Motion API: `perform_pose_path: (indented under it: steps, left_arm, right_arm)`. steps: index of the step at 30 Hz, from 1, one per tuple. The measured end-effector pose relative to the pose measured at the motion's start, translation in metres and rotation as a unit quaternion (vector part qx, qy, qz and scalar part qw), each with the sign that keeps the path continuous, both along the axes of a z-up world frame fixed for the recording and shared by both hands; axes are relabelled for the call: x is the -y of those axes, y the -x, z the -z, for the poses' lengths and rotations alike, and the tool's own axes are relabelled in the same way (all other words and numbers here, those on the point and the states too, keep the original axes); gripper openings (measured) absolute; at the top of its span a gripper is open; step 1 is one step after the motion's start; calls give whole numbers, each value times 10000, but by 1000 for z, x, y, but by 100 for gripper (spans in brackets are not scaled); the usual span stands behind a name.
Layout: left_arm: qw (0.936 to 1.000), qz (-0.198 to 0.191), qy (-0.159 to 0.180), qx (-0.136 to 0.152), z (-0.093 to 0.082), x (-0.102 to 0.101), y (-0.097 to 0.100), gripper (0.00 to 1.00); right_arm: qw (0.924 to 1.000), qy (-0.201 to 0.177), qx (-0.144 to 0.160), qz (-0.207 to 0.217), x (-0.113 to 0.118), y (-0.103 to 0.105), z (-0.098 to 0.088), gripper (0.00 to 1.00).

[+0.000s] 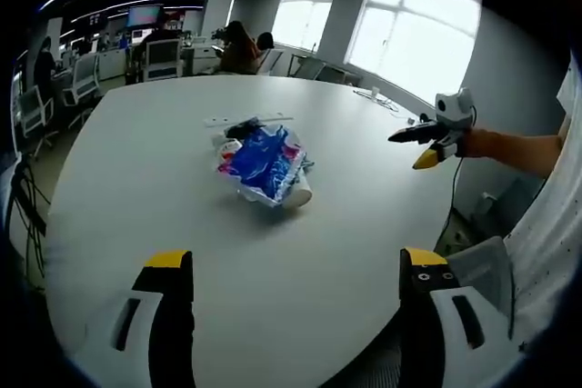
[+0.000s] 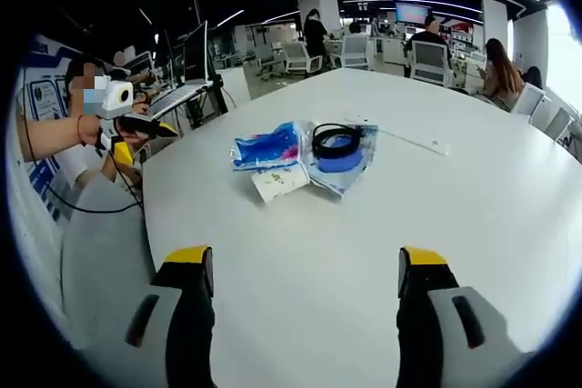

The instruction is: Arrange the tabletop items into an orderly group along one side of the table until the central work area is clear of visible clutter.

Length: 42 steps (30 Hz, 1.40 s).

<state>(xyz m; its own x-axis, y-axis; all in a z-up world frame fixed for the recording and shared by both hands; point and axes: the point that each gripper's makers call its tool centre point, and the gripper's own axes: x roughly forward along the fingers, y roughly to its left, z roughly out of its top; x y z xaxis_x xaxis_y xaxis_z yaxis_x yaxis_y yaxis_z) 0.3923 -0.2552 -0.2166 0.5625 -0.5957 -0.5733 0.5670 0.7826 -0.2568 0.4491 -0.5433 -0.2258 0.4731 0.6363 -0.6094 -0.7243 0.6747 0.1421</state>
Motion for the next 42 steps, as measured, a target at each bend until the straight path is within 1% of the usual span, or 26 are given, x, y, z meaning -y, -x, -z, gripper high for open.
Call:
perform_pose_path:
  steps: [13, 26, 39, 42]
  left_arm:
    - [10000, -7, 36, -5, 1, 1, -5, 96]
    - [10000, 41, 81, -3, 4, 7, -20, 96]
    - [9999, 94, 138, 31, 3, 11, -40, 95]
    - [9999, 92, 138, 48, 3, 12, -45, 93]
  right_arm:
    - [10000, 4, -8, -35, -4, -6, 1, 83]
    - [9999, 4, -22, -99, -12, -17, 2, 82]
    - [9997, -78, 49, -220, -34, -40, -3, 80]
    - [9996, -116, 78, -259, -41, -45, -6, 79]
